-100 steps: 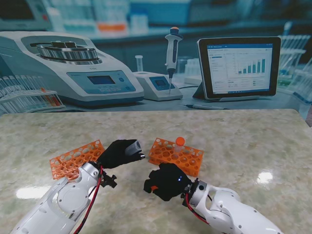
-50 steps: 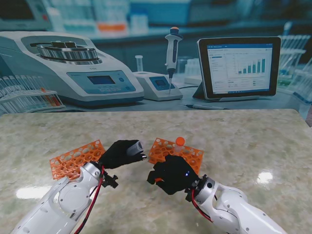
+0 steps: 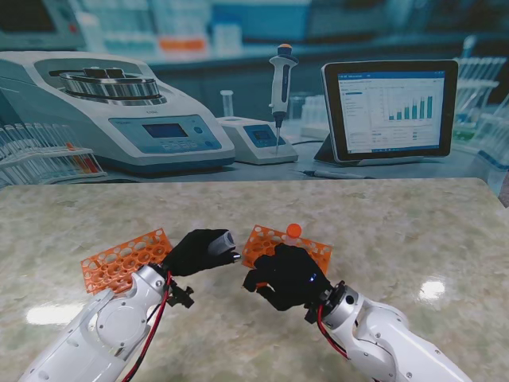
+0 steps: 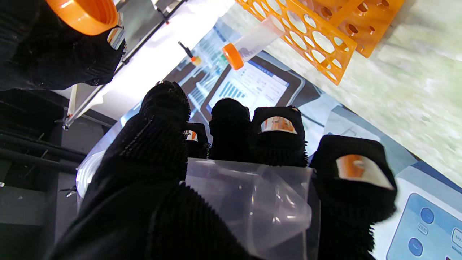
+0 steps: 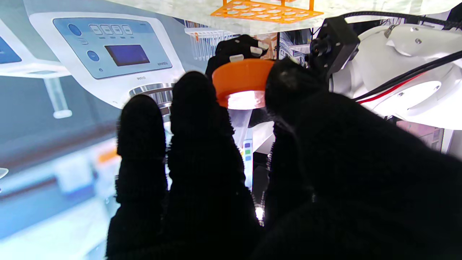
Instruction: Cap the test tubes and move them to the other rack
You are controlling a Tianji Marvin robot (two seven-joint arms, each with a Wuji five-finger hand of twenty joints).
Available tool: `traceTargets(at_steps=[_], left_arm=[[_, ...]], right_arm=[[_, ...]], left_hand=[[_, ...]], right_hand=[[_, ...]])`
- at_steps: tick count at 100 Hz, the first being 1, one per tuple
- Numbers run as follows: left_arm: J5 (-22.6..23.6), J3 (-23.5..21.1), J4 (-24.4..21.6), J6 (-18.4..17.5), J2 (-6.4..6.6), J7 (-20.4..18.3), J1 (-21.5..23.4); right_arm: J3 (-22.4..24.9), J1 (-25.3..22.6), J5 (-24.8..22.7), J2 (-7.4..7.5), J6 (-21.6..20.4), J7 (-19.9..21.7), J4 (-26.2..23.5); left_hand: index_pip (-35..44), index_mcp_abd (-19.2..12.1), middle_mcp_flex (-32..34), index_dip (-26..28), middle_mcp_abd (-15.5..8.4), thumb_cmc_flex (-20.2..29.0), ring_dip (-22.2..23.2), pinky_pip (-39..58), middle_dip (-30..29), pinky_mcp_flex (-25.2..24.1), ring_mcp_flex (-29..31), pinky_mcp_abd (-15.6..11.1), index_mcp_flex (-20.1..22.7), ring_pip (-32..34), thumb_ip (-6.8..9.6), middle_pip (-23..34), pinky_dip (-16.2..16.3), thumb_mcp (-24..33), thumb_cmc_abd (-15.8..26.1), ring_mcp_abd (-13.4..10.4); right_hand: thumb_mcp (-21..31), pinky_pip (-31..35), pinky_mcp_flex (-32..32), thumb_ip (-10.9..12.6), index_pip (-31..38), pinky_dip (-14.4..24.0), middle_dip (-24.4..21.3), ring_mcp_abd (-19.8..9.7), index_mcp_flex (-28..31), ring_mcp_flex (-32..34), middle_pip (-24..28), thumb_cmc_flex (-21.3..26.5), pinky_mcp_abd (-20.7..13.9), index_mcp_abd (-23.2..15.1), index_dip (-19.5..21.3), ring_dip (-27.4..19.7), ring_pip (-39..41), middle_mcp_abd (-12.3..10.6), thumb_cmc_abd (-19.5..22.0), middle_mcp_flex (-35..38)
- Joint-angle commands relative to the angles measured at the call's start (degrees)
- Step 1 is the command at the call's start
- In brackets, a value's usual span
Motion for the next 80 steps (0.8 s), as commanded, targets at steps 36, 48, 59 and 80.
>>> traceTargets(at_steps=[36, 48, 59, 80], left_arm=[[-0.6, 0.9, 0.0, -0.7, 0.08, -0.8, -0.4], [-0.6, 1.1, -0.2, -1.0, 0.13, -0.9, -0.3], [-0.6, 1.2, -0.5, -1.1, 0.17, -1.0, -0.2], [-0.5, 1.4, -1.0, -1.4, 0.25, -1.2, 0.0]], right_arm=[[2.4, -1.5, 0.1, -0.64, -0.1, -1.8, -3.0], [2.7, -1.6, 0.6, -0.85, -0.1, -2.2, -3.3], [3.0, -1.7, 1.0, -1.08, 0.2, -2.8, -3.7], [3.6, -2.0, 1.9, -1.48, 0.4, -3.8, -4.1]], left_hand=[[5.1, -3.0, -0.7, 3.3, -2.6, 0.9, -0.6, 7.0, 0.6, 1.4, 0.0, -2.4, 0.8, 0.5, -0.12, 0.3, -1.0, -0.3, 1.8, -1.5], [5.1, -3.0, -0.7, 3.4, -2.6, 0.9, -0.6, 7.0, 0.6, 1.4, 0.0, -2.4, 0.8, 0.5, -0.12, 0.3, -1.0, -0.3, 1.9, -1.5], [5.1, -3.0, -0.7, 3.4, -2.7, 0.9, -0.6, 7.0, 0.6, 1.4, 0.0, -2.4, 0.8, 0.5, -0.12, 0.3, -1.0, -0.3, 1.9, -1.5], [5.1, -3.1, -0.7, 3.4, -2.7, 0.9, -0.6, 7.0, 0.6, 1.4, 0.0, -2.4, 0.7, 0.5, -0.11, 0.3, -1.0, -0.4, 1.9, -1.5]], right_hand=[[10.1, 1.8, 0.4, 4.4, 1.5, -1.3, 2.1, -2.2, 1.9, 1.5, 8.1, 11.2, 0.5, -1.0, 1.3, 0.6, 2.3, -11.5, 2.2, 8.1], [10.1, 1.9, 0.5, 4.4, 1.5, -1.3, 2.1, -2.2, 1.9, 1.6, 8.1, 11.2, 0.5, -1.1, 1.3, 0.6, 2.4, -11.4, 2.3, 8.1], [10.2, 1.9, 0.5, 4.5, 1.5, -1.4, 2.1, -2.3, 1.9, 1.6, 8.2, 11.2, 0.4, -1.2, 1.4, 0.6, 2.3, -11.4, 2.4, 8.2], [10.2, 1.9, 0.6, 4.6, 1.5, -1.3, 2.2, -2.3, 1.9, 1.7, 8.2, 11.0, 0.2, -1.2, 1.4, 0.7, 2.3, -11.5, 2.7, 8.1]])
